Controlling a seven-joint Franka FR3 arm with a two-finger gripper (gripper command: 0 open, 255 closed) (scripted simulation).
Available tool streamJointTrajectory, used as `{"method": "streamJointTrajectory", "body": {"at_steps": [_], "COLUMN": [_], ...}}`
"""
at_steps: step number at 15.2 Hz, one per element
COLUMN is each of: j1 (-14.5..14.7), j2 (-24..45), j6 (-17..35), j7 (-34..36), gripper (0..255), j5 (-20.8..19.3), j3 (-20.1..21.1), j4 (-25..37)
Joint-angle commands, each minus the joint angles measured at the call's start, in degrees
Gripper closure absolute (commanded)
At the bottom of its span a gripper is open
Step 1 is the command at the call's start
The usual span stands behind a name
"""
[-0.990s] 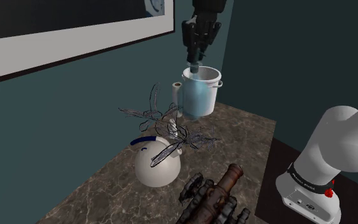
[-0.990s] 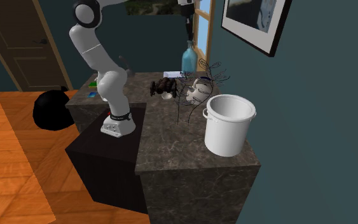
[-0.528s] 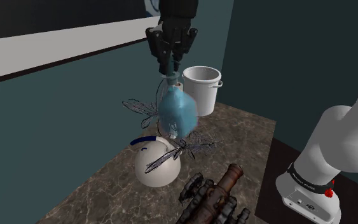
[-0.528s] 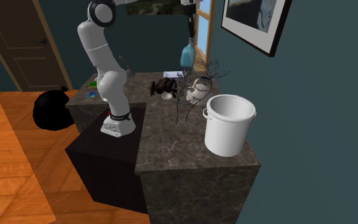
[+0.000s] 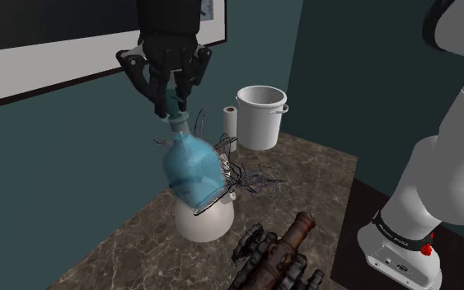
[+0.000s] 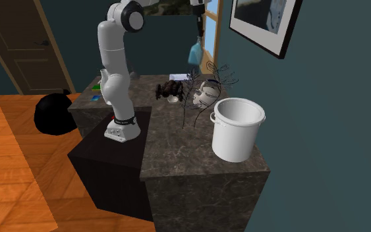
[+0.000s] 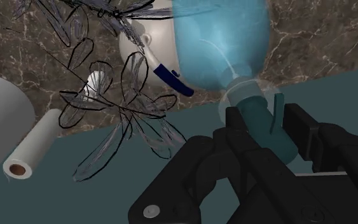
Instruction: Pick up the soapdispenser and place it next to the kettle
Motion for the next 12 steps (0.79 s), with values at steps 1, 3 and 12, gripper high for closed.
{"method": "streamJointTrajectory", "body": {"at_steps": [1,3,12], "j1": [2.8,6.8,12.1], "j2": [5.2,11.0,17.6], "j6": [-1.4,-3.6,-1.7], "j7": [3.7,6.9,10.9], "gripper": [255,255,255], "j5": [-4.0,-8.3,-12.9], "j3": [1.7,2.6,2.4], "j4": [5.2,11.6,14.8]}}
